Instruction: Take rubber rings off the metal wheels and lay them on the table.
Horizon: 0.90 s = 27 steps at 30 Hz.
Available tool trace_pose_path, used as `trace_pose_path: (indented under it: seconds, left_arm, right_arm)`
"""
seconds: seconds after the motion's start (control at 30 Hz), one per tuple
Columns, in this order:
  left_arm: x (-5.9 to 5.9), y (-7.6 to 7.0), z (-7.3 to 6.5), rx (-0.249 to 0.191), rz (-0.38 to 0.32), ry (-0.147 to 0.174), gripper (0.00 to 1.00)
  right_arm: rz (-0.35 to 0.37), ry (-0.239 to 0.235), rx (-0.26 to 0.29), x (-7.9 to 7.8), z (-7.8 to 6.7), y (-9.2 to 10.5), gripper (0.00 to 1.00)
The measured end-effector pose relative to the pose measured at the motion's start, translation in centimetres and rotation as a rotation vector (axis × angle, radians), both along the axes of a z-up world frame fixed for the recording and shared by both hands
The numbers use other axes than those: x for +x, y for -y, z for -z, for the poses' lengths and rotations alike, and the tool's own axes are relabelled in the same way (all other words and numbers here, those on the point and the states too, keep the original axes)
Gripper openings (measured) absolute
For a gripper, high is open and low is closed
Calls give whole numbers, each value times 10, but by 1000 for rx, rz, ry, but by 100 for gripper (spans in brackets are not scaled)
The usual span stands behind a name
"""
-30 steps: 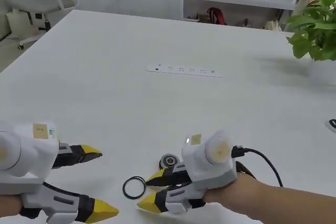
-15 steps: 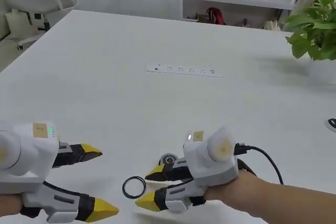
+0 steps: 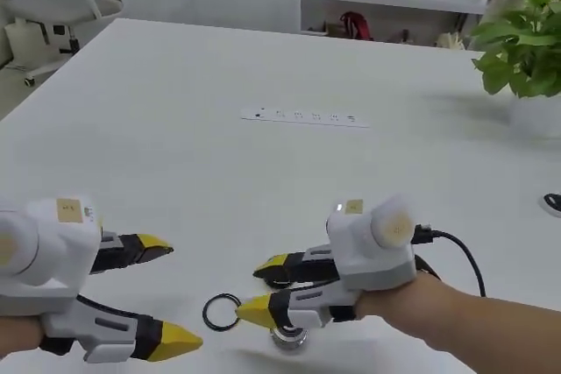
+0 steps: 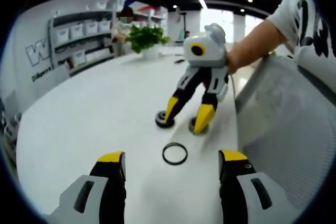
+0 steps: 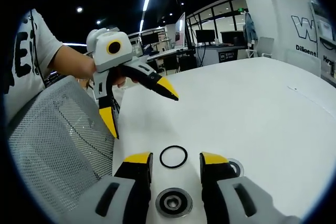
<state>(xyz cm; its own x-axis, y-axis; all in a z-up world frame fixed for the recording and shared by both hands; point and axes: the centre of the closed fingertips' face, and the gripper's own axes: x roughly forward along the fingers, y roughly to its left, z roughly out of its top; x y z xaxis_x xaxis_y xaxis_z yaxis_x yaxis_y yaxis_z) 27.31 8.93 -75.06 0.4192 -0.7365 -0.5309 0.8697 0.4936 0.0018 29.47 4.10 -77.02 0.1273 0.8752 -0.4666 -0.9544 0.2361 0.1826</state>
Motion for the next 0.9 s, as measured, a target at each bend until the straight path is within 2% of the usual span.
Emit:
trace_pose_path:
  seconds: [0.23,0.37,0.67,0.9]
  left_arm:
    - [9,2,-7,0,2,18,73]
    - [13,4,-10,-3,3,25,73]
    - [22,9,-12,-8,4,33,73]
    - [26,12,-13,-7,11,39,73]
  right_arm:
    - [39,7,22,9,-7,10,33]
    - [67,-4,49,13,-13,15,33]
    - [115,7,51,24,-15,33,32]
    - [137,11,51,28,-16,40,32]
